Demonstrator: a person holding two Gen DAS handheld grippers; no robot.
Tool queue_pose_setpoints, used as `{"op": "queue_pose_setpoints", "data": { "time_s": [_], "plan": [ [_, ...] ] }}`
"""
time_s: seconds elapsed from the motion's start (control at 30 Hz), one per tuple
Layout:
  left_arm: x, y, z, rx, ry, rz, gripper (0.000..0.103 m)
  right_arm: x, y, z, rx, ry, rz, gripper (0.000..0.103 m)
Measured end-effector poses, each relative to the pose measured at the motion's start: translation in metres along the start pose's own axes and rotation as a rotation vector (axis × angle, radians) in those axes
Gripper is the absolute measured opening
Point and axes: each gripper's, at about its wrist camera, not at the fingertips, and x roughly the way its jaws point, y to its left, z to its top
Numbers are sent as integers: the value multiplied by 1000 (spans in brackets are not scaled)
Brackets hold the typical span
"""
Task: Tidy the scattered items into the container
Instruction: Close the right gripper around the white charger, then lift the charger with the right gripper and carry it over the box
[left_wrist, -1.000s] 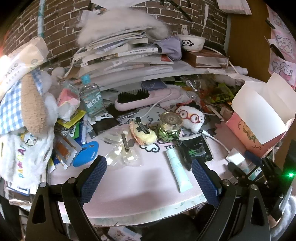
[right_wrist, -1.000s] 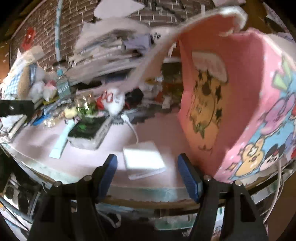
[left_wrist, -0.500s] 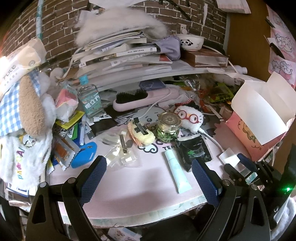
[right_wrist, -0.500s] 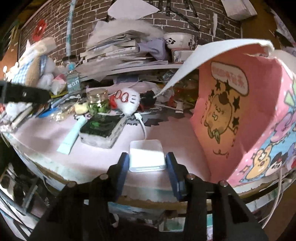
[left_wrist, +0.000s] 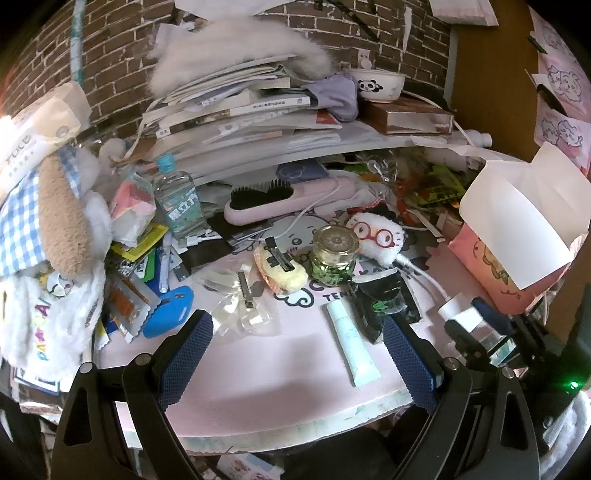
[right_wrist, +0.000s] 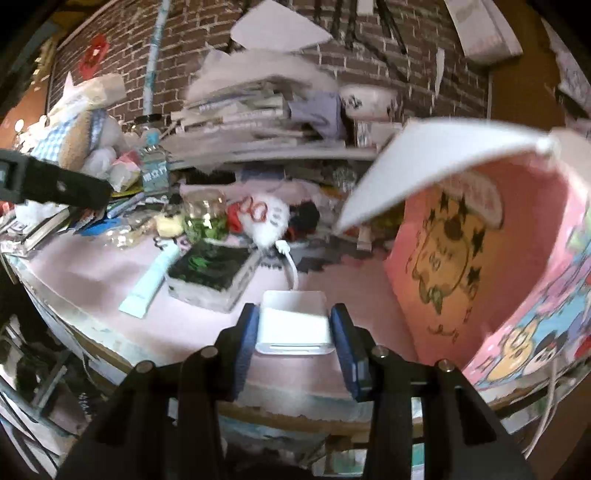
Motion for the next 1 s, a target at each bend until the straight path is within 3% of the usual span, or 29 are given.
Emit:
{"op": "queue_pose_setpoints", "data": {
  "time_s": [0.23, 0.53, 0.73, 0.87, 1.0],
  "plan": [
    [-6, 1, -1, -10, -16, 4, 92, -21, 13, 18, -78, -106, -17, 37],
    [-10, 5, -3, -23, -18, 12, 92, -19, 21, 12, -100, -77, -15, 36],
    [-9, 2, -4, -13, -17, 5, 92, 2, 8, -7, -20, 57, 16, 31],
    [-7, 2, -4, -15, -12, 10, 92, -1, 5, -10, -4, 48, 23, 31],
    [-7, 2, -4, -13, -11, 11, 92, 3, -1, -12, 28, 63, 20, 44]
  ]
}}
